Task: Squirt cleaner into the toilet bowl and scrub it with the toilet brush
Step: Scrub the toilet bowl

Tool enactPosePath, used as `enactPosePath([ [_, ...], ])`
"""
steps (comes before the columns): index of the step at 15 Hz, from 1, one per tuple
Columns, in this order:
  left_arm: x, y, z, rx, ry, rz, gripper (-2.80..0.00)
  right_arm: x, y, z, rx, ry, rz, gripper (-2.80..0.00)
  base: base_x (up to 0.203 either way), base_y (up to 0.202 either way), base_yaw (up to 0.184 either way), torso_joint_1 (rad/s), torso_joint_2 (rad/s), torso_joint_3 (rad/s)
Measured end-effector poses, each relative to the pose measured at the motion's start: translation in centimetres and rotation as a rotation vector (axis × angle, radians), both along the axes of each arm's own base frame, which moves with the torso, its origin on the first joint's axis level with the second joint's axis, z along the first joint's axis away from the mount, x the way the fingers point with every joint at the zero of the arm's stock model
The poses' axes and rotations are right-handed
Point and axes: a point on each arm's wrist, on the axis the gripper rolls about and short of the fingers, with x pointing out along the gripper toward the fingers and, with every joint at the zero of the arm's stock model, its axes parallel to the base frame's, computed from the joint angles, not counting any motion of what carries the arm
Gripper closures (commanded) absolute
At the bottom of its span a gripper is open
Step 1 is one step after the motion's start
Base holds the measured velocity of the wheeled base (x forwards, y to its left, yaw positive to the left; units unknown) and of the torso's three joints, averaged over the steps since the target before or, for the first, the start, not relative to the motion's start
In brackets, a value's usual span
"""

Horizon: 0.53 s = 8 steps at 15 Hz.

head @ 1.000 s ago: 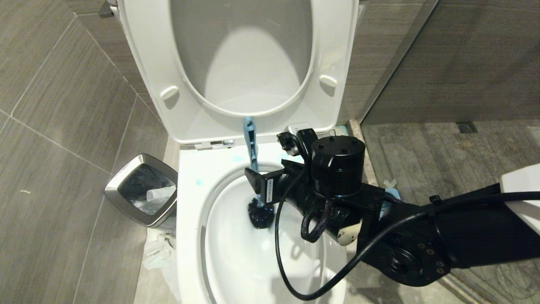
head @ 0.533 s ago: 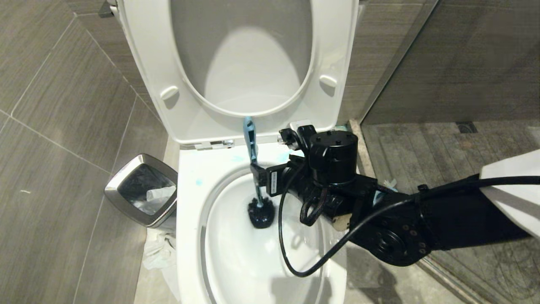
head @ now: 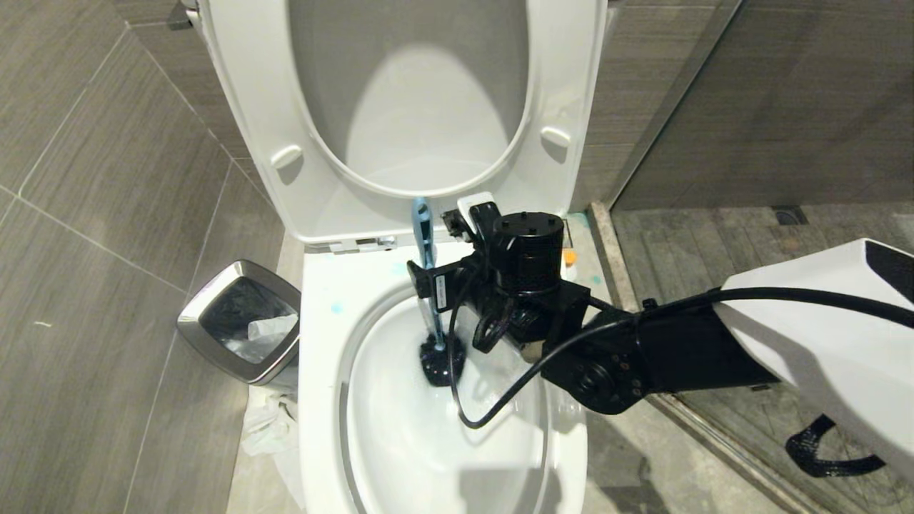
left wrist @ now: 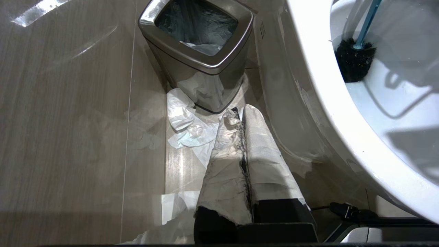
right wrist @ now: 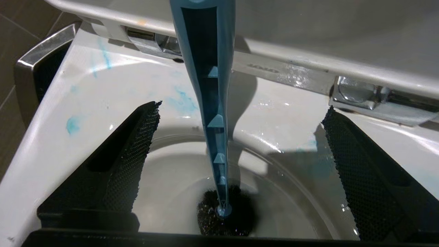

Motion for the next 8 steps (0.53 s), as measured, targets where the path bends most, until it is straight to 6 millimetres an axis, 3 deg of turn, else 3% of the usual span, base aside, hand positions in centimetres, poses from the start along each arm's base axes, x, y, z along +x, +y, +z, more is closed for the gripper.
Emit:
enactPosePath([
  [8,0.0,0.0,0.0,0.0,0.0,0.0,0.0,4.2,2.6,-1.5,-0.007,-0.074,-0.021,-2.8,0.0,0.0,0.0,0.0,0.0,0.0],
])
